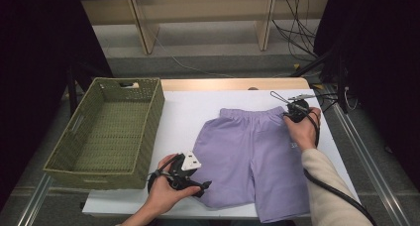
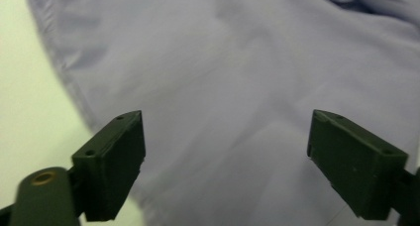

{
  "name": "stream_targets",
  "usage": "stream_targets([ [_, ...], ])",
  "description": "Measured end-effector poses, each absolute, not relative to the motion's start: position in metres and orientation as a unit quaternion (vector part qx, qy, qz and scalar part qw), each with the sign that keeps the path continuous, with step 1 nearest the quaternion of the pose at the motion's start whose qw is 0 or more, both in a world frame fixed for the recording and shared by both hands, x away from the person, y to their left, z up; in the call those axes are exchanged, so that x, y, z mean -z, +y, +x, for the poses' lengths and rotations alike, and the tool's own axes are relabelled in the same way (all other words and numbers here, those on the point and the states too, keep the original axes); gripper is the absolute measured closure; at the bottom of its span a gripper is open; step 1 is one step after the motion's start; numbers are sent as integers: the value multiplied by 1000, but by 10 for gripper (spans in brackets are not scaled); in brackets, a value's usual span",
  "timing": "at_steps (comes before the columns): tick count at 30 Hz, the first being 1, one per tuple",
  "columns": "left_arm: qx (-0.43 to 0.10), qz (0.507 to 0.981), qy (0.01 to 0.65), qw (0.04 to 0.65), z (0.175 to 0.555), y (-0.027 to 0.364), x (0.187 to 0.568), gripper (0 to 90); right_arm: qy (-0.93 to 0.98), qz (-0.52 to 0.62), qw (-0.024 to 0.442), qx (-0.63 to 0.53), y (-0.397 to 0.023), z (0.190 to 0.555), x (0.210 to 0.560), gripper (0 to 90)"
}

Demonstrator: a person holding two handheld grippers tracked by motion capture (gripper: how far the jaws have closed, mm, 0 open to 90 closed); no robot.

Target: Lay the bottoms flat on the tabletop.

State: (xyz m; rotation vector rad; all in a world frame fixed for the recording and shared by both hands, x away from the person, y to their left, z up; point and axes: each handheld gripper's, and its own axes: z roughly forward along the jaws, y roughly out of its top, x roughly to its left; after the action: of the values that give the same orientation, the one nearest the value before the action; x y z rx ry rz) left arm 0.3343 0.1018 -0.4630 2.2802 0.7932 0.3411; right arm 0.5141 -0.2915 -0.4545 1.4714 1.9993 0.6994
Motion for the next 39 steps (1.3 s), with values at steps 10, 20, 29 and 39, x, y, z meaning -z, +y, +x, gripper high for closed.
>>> stream_targets([
  [10, -122, 878, 339, 316, 330, 126, 472, 302, 795, 478, 212, -308, -272, 437, 432, 669],
  [20, -116, 883, 335, 309, 328, 128, 473, 448, 832, 411, 168, -333, -247, 375, 458, 668],
  [29, -122, 881, 320, 326, 327, 129, 471, 405, 833, 388, 164, -358, -230, 360, 458, 647],
  [39, -126, 883, 310, 329, 326, 126, 471, 406, 861, 327, 121, -372, -199, 335, 461, 633],
])
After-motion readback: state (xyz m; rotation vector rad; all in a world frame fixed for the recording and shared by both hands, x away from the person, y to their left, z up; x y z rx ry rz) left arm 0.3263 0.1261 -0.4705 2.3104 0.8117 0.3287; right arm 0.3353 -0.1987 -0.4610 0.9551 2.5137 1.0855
